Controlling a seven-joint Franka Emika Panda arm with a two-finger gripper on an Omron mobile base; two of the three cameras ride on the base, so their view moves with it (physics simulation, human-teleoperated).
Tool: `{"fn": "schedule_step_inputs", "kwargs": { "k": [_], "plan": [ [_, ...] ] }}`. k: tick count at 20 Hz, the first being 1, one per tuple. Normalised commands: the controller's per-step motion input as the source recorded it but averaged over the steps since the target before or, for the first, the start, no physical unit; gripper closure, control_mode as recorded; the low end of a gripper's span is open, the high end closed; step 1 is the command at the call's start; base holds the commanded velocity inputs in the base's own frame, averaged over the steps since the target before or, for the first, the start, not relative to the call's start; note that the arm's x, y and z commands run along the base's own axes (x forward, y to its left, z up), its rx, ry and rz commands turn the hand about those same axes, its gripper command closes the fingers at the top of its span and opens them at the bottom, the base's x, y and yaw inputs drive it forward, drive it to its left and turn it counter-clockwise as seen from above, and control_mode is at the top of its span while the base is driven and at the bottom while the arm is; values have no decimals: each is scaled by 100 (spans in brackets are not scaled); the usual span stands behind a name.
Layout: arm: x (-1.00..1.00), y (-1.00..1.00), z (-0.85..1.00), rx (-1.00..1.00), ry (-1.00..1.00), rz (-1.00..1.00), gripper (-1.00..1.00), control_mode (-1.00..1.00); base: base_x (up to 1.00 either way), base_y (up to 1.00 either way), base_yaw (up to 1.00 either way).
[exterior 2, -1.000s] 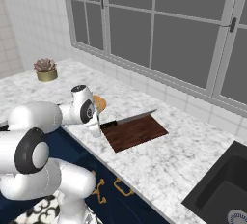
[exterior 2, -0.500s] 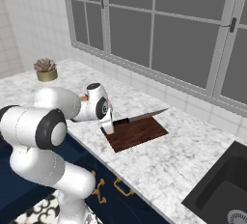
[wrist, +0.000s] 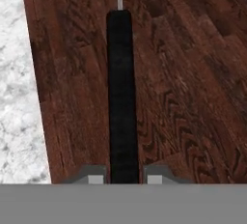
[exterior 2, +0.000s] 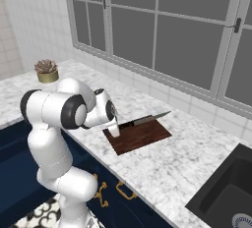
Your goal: Pick up the knife from the drawer and place it on the cutting board. Then place the meat from the plate to the cutting board.
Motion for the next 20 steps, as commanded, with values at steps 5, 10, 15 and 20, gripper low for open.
{"fn": "schedule_step_inputs", "kwargs": {
  "k": [5,10,15,20],
  "plan": [
    [0,0,-5,-5,-5,0,-100,-100,0,0,0],
    [-8,6,0,-8,-16,0,-100,-100,0,0,0],
    [-43,42,2,-16,-31,0,-100,-100,0,0,0],
    [-30,45,58,-12,-22,0,-100,-100,0,0,0]
  ]
}}
